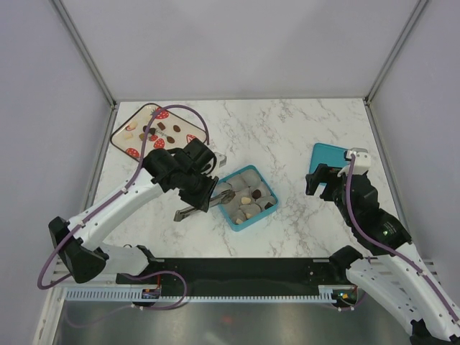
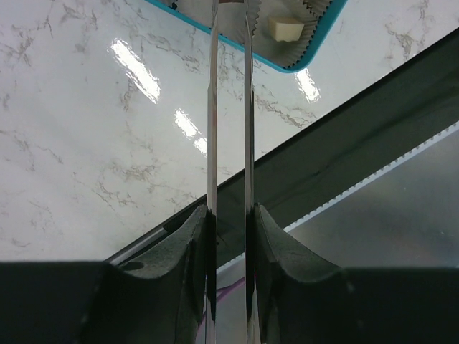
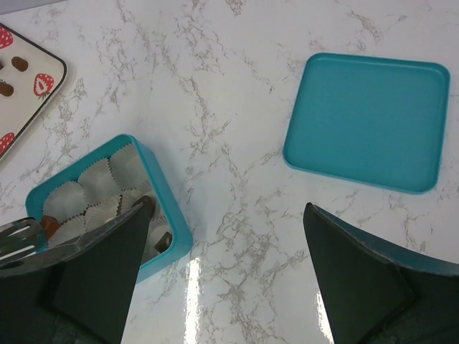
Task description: Pack the chocolate
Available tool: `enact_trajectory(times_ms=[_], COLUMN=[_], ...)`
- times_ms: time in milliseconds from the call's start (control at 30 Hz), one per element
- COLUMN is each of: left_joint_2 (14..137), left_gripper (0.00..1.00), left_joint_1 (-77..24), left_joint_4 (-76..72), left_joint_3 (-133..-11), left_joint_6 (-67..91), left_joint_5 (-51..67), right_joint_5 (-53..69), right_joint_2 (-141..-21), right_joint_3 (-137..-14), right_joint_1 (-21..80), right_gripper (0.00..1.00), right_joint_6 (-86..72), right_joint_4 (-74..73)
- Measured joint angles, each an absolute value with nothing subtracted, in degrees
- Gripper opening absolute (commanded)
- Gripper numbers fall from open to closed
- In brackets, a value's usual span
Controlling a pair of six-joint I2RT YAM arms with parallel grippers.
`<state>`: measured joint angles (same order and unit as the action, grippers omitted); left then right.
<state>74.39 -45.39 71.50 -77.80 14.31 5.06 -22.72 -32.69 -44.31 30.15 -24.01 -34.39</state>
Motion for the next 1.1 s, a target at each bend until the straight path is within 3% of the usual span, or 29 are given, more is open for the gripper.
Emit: enact_trajectory(times_ms=[1100], left_joint_2=[80.2], left_gripper=[0.43], left_joint_1=[-45.9], left_joint_4=[71.7], left_joint_3=[-77.6], left_joint_6=[14.3], left_joint_5=[5.0], right_joint_5=[-22.8], right_joint_2=[-32.1], right_joint_3=[-44.3], right_joint_1=[30.2], right_gripper=[0.97], right_joint_6=[-24.0], right_joint_4=[-34.5])
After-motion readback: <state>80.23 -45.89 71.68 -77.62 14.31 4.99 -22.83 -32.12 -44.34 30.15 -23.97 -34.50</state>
